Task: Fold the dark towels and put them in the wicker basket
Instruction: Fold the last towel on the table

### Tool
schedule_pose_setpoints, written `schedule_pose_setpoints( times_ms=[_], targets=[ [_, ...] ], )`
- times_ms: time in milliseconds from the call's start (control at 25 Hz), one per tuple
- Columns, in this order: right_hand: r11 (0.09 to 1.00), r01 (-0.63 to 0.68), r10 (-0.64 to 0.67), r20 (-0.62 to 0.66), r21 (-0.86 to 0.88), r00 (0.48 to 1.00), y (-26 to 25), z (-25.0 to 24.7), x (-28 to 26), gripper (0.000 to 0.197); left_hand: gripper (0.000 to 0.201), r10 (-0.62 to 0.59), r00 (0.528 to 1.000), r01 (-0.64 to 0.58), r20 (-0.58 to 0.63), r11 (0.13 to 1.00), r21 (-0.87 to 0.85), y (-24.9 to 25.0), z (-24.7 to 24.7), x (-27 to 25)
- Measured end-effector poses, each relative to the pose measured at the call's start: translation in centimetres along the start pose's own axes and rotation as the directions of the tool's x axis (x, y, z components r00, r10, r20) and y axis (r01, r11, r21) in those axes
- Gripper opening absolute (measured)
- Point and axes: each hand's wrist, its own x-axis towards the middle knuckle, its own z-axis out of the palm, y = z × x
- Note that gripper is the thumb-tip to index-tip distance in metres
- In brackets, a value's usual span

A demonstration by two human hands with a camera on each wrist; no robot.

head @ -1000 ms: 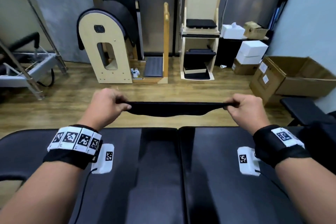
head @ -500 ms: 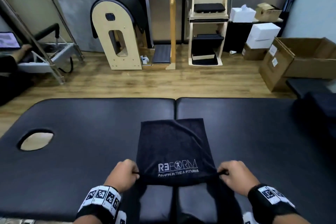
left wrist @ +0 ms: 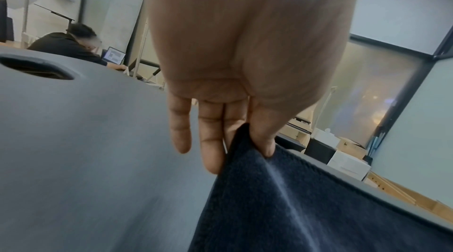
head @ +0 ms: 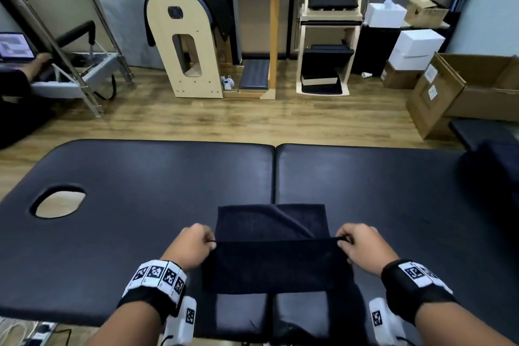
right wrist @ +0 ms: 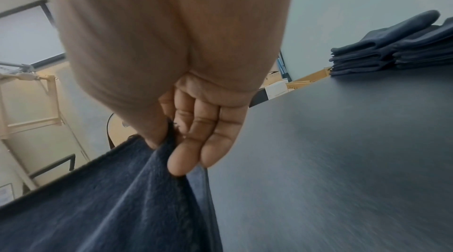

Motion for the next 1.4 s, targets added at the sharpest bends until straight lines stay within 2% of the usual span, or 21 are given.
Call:
schedule_pose_setpoints(
  times_ms=[160, 240, 320, 360, 400, 440, 520, 600, 640, 720, 800, 880, 960, 1080, 1160, 1240, 1320, 1400],
  targets=[
    [0.999, -0.031, 0.030, -0.079, -0.016, 0.996, -2.2, -1.6, 5.4, 0.013, 0.008, 0.019, 0.996, -0.022, -0.081, 0.999, -0.035, 1.0, -2.2, 5.3],
    [0.996, -0.087, 0.087, -0.104, 0.002, 0.991, -3.0, -1.6, 7.9, 0.010, 0.003, 0.035, 0.992, -0.040, -0.123, 0.998, -0.041, 1.4, -2.5, 8.0],
    [0.984, -0.160, 0.150, -0.119, -0.079, 0.981, -3.1, -1.0, 9.5, 0.038, 0.009, 0.069, 0.986, -0.072, -0.154, 0.997, -0.016, 1.5, -2.0, 10.2],
    [0.974, -0.173, 0.158, -0.109, -0.145, 0.981, -3.3, -0.5, 9.8, 0.047, 0.012, 0.106, 0.984, -0.103, -0.146, 0.994, 0.027, 1.6, -1.4, 11.2],
    [0.968, -0.164, 0.150, -0.088, -0.188, 0.985, -3.3, 0.2, 10.0, 0.047, 0.014, 0.157, 0.981, -0.149, -0.111, 0.986, 0.080, 1.7, -0.6, 12.0],
    [0.970, -0.139, 0.133, -0.040, -0.201, 0.990, -3.6, 1.0, 9.8, 0.039, 0.015, 0.210, 0.976, -0.201, -0.062, 0.972, 0.124, 1.8, 0.2, 12.5],
    [0.979, -0.047, 0.081, 0.163, -0.200, 0.983, -3.8, 2.9, 9.1, 0.021, 0.018, 0.277, 0.960, -0.281, 0.051, 0.931, 0.232, 2.1, 1.6, 13.4],
    [0.978, 0.029, 0.045, 0.342, -0.209, 0.939, -4.1, 4.7, 8.1, 0.019, 0.020, 0.305, 0.945, -0.328, 0.122, 0.856, 0.399, 2.3, 2.6, 13.8],
    [0.973, 0.065, 0.021, 0.367, -0.222, 0.930, -3.9, 5.5, 7.7, 0.021, 0.021, 0.305, 0.944, -0.329, 0.127, 0.827, 0.455, 2.3, 2.8, 13.9],
    [0.956, 0.097, -0.004, 0.319, -0.278, 0.948, -3.4, 6.3, 7.3, 0.026, 0.020, 0.295, 0.949, -0.309, 0.108, 0.809, 0.500, 2.0, 3.0, 13.4],
    [0.934, 0.093, -0.019, 0.211, -0.345, 0.977, -3.3, 6.4, 7.3, 0.029, 0.018, 0.278, 0.956, -0.285, 0.095, 0.805, 0.520, 1.5, 3.2, 12.3],
    [0.917, 0.081, -0.034, 0.127, -0.391, 0.991, -3.5, 6.3, 7.2, 0.035, 0.018, 0.245, 0.965, -0.257, 0.091, 0.820, 0.511, 1.0, 3.6, 10.9],
    [0.899, 0.077, -0.038, 0.099, -0.430, 0.994, -4.1, 6.7, 6.8, 0.041, 0.021, 0.198, 0.975, -0.221, 0.098, 0.840, 0.495, 0.6, 4.4, 8.9],
    [0.884, 0.118, -0.079, 0.104, -0.453, 0.991, -5.3, 8.1, 5.3, 0.046, 0.025, 0.159, 0.980, -0.198, 0.119, 0.844, 0.499, 0.6, 5.9, 5.6],
    [0.915, 0.158, -0.112, 0.144, -0.371, 0.983, -6.0, 9.3, 3.9, 0.043, 0.026, 0.149, 0.976, -0.208, 0.161, 0.860, 0.465, 1.1, 7.2, 3.0],
    [0.944, 0.179, -0.121, 0.214, -0.278, 0.969, -6.5, 10.4, 2.1, 0.039, 0.026, 0.139, 0.958, -0.227, 0.251, 0.903, 0.366, 1.3, 8.2, 0.1],
    [0.929, 0.195, -0.121, 0.242, -0.313, 0.963, -6.2, 11.2, 0.3, 0.036, 0.022, 0.123, 0.921, -0.223, 0.371, 0.945, 0.240, 1.4, 8.8, -2.1],
    [0.900, 0.195, -0.121, 0.205, -0.390, 0.971, -5.6, 11.6, -1.3, 0.036, 0.018, 0.149, 0.901, -0.279, 0.408, 0.918, 0.282, 1.2, 9.0, -3.2]
  ],
)
